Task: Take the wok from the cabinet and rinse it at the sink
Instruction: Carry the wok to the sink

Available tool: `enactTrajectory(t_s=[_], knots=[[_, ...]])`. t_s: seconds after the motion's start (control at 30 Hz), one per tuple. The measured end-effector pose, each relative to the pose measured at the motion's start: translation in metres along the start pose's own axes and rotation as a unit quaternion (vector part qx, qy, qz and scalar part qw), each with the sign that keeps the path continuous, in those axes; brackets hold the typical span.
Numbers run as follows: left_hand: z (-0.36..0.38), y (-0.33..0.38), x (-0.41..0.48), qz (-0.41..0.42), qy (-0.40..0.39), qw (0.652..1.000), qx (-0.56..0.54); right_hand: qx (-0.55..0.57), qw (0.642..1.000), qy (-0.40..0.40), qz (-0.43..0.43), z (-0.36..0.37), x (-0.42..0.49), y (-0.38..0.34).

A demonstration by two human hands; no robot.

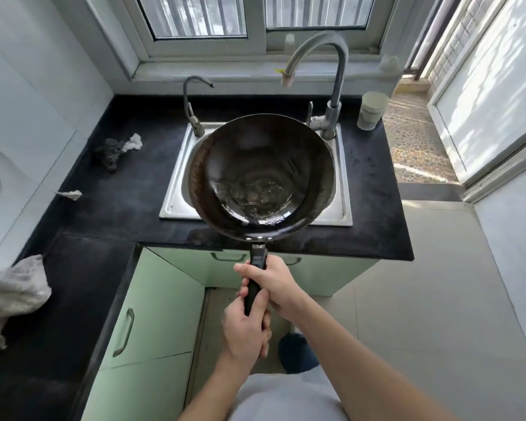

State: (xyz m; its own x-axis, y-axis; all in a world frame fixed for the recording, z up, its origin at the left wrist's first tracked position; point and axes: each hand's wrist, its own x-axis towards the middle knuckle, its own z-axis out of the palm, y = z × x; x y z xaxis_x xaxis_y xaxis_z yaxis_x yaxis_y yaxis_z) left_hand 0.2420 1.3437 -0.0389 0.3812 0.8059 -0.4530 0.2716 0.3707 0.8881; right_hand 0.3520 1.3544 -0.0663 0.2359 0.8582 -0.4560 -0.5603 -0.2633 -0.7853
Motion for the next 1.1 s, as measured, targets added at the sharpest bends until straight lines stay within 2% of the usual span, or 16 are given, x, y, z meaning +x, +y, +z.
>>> enactTrajectory(t_s=[0.23, 0.6, 0.93, 1.1], knots=[[0.025, 0.029, 0.060, -0.024, 0.033, 0.999, 0.012, -0.010, 0.999, -0.022, 0.040, -0.022, 0.064, -0.035], [0.007, 0.033, 0.119, -0.075, 0.052, 0.995, 0.042, 0.010, 0.996, -0.019, 0.091, -0.012, 0.126, -0.034], [-0.020, 0.034, 0.169, -0.091, -0.001, 0.994, 0.068, 0.006, 0.992, 0.022, 0.124, -0.001, 0.165, -0.034], [-0.025, 0.029, 0.182, -0.091, -0.031, 0.993, 0.075, -0.038, 0.989, 0.034, 0.137, -0.003, 0.171, -0.037]])
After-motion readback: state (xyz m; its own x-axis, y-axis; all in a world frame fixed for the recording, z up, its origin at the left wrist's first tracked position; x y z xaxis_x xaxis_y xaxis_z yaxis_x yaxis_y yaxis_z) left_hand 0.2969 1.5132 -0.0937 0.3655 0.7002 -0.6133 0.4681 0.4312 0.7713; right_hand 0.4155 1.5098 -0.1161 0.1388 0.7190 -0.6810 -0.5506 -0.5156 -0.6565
